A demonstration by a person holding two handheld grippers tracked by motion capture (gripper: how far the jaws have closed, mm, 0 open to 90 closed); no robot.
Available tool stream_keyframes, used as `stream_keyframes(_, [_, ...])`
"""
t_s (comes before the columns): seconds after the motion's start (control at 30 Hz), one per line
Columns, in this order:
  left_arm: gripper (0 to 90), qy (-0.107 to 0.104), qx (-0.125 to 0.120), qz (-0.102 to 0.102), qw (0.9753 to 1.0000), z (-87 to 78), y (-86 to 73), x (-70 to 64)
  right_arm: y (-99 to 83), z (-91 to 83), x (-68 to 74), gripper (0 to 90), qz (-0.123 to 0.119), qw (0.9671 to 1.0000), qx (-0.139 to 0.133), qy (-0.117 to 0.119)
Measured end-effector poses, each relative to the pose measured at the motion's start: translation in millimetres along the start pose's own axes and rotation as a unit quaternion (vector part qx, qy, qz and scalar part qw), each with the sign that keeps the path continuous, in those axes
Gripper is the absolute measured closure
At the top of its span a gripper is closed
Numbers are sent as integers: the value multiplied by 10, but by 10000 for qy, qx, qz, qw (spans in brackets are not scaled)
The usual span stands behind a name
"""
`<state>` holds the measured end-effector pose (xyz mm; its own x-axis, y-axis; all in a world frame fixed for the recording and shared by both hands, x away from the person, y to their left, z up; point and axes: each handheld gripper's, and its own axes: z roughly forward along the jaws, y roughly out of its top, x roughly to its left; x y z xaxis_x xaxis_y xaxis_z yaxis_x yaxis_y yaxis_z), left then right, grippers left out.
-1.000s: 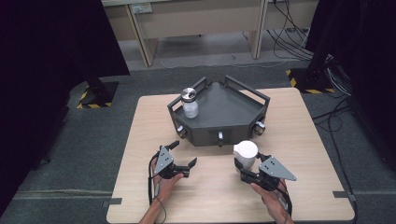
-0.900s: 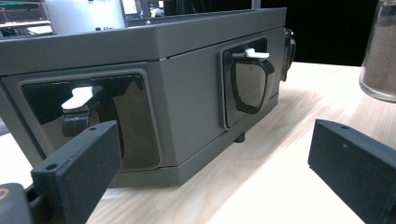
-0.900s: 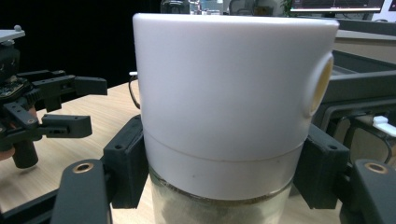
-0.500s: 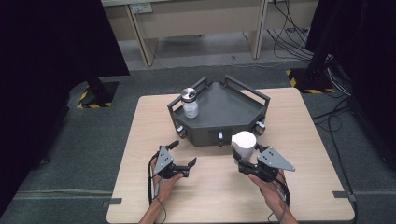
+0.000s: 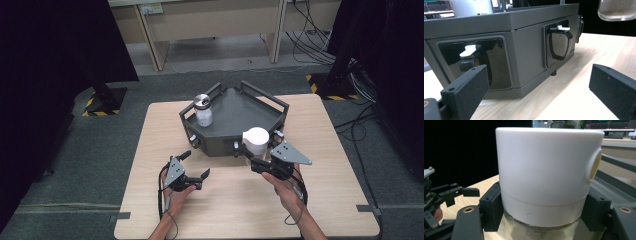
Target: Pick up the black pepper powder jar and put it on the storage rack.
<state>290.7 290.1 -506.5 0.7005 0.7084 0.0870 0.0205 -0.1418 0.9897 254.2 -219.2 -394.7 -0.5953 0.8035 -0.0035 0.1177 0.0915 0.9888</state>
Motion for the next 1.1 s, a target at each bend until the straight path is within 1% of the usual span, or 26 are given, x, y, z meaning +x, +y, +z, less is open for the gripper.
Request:
stream_keyframes(0.3, [20, 5, 7, -17, 10000, -1, -3, 0, 247, 144, -47, 307, 27, 10000, -52, 12])
stream_keyframes(0.5, [20, 13, 2, -32, 10000, -6, -4, 5, 414, 287, -92, 307, 85, 9999, -65, -39])
stream_keyframes(0.57, [20, 12, -3, -29, 10000, -7, -4, 5, 454, 339, -92, 307, 62, 9999, -56, -110])
stream_keyframes(0.7, [20, 9, -5, -34, 10000, -9, -6, 8, 485, 437, -99, 307, 54, 9997, -83, -231])
stream_keyframes(0.9, [20, 12, -10, -28, 10000, -13, -3, 6, 511, 592, -101, 307, 7, 9991, -41, -414])
stream_keyframes(1.1, [20, 14, -10, -37, 10000, -14, -6, 10, 517, 750, -125, 307, -47, 9985, -1, -547])
